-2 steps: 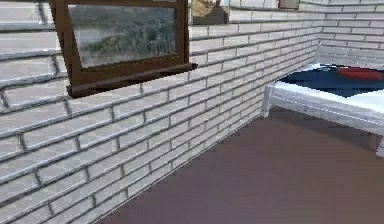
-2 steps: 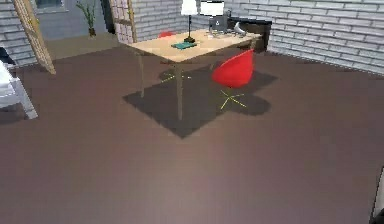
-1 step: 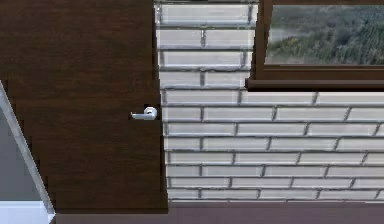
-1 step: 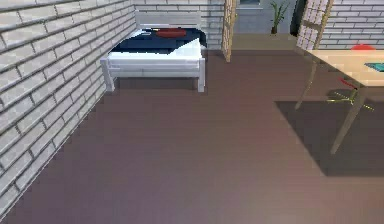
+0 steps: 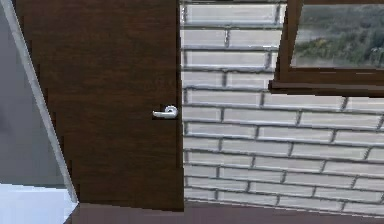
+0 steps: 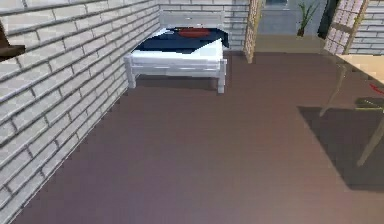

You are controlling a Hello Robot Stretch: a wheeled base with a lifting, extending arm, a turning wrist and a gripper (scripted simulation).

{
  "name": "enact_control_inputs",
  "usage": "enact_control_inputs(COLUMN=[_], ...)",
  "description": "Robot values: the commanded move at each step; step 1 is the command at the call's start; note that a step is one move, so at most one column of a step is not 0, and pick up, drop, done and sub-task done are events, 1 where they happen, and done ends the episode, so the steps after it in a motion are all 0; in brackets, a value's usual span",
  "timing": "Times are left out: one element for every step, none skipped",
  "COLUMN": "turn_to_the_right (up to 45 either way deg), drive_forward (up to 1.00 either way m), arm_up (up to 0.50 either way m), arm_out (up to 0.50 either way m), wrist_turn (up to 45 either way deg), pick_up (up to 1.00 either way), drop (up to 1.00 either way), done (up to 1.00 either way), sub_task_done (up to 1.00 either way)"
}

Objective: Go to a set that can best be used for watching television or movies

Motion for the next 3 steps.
enact_control_inputs(turn_to_the_right=[0.0, -45.0, -36.0], drive_forward=[0.25, 0.00, 0.00], arm_up=[0.00, 0.00, 0.00], arm_out=[0.00, 0.00, 0.00], wrist_turn=[0.0, 0.0, 0.0], pick_up=[0.00, 0.00, 0.00], drop=[0.00, 0.00, 0.00], done=[0.00, 0.00, 0.00], sub_task_done=[0.00, 0.00, 0.00])
